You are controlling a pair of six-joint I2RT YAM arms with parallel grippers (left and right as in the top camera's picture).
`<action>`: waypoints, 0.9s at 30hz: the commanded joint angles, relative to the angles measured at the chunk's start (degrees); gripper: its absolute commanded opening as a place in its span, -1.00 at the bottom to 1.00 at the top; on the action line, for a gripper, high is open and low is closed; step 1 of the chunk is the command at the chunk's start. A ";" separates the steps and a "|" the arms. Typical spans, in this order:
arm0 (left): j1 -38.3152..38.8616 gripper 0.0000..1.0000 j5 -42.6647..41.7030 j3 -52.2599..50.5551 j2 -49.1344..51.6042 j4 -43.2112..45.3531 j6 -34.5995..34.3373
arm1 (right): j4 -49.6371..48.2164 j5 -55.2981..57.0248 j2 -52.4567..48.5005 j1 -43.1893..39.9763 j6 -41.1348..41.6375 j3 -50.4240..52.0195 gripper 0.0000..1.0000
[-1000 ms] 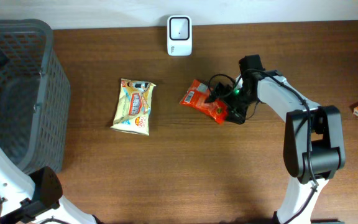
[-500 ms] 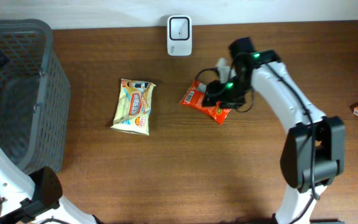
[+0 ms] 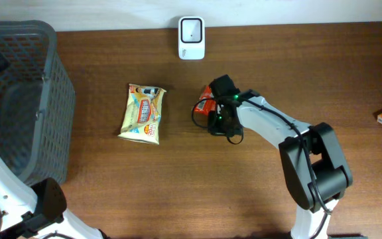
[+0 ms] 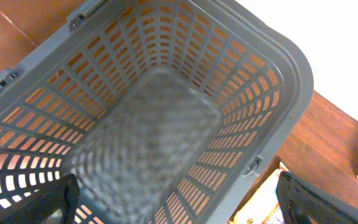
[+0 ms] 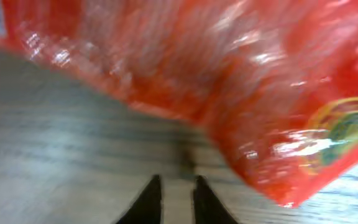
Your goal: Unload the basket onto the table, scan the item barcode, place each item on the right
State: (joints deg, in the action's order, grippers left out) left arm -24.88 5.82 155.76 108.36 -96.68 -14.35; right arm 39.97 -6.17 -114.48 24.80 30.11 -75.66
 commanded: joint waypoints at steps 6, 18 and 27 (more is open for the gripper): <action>-0.04 0.98 0.13 0.61 -0.70 -0.02 -0.13 | -0.92 10.14 -2.10 -4.50 3.63 0.76 -0.92; -0.07 0.98 0.13 0.61 -0.70 -0.02 -0.13 | 3.58 -18.05 0.42 -17.49 -1.86 -4.98 -0.05; -0.04 0.98 0.13 0.61 -0.70 -0.02 -0.13 | -2.14 -28.85 -0.33 -16.85 11.37 -1.16 0.97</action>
State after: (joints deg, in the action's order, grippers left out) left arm -24.88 5.82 155.76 108.36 -96.68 -14.35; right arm 40.88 -34.74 -115.11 6.35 31.42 -79.37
